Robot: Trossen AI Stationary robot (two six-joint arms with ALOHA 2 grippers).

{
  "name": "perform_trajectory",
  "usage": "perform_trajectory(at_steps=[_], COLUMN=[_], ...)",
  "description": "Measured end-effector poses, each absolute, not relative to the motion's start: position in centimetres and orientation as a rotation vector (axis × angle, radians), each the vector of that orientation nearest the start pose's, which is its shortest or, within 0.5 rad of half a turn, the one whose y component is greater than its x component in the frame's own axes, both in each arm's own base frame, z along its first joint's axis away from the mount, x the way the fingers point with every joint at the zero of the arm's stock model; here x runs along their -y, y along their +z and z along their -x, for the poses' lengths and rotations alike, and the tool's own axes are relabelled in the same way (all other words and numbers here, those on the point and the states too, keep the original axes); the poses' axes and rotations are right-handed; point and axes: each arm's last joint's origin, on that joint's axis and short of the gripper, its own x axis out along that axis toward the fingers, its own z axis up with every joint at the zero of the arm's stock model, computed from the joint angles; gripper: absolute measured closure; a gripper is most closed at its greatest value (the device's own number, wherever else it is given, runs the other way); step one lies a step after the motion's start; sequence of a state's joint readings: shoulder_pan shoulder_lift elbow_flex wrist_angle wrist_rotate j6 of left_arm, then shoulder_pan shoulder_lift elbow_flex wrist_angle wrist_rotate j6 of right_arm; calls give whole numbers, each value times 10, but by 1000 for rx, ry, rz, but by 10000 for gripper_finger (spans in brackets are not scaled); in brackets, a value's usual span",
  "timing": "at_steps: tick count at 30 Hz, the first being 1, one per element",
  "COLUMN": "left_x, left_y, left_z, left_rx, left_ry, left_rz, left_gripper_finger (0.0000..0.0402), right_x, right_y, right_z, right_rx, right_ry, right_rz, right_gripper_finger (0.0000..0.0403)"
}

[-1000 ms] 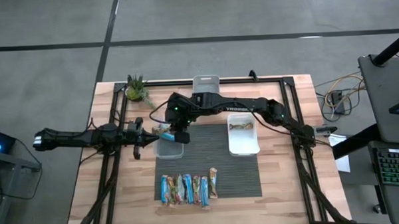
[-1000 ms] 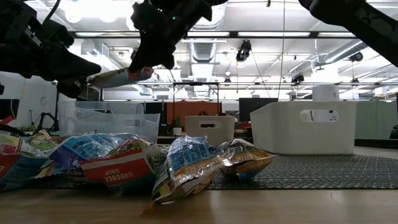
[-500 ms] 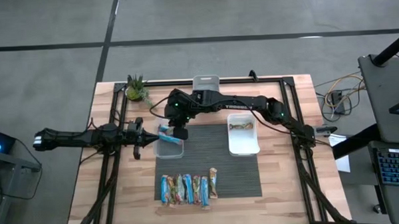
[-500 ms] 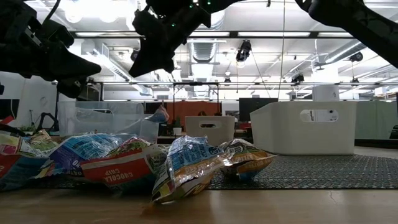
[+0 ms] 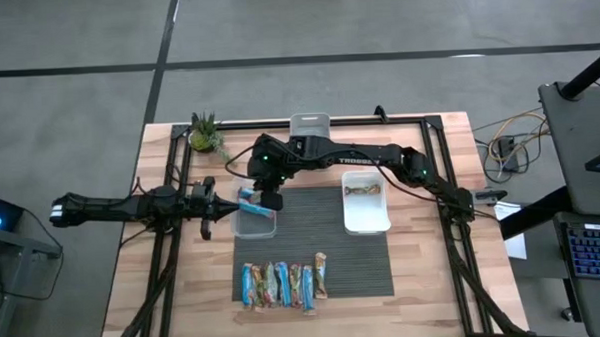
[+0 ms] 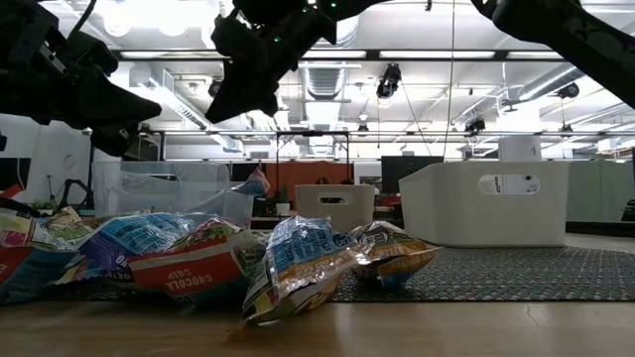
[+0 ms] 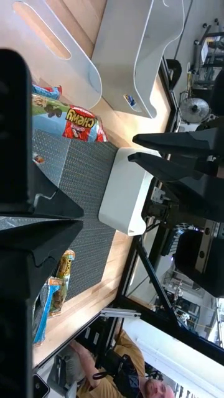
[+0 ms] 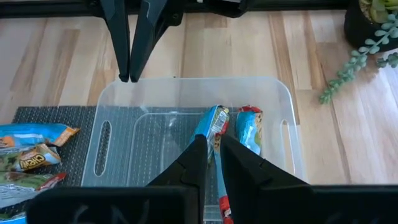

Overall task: Pick and place Granola Bars by type
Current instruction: Put the red granola bar into the transparent bin

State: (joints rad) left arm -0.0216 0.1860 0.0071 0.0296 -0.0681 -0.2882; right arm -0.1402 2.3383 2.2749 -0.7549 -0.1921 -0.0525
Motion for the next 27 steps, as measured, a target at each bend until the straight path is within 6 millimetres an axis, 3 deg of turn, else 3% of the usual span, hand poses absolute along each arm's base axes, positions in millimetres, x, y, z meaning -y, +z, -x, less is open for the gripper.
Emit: perform_trajectory(at_steps=[6,18,27], left_x=[0,0,0], left_y=[153,153,153], left_z=[-108,-108,-108], left_rx=[-141,-141,-142], left_ry=[67,67,67], left_rz=[281,281,281], left_gripper_finger=[402,402,402], right_x=[67,69,72], right_y=[264,254,235], right_z=[-508,-506,-499], right_rx=[-863,-895,-997], right_ry=[90,168,189], right_rz=[-60,19,100], right_gripper_finger=[353,226,220])
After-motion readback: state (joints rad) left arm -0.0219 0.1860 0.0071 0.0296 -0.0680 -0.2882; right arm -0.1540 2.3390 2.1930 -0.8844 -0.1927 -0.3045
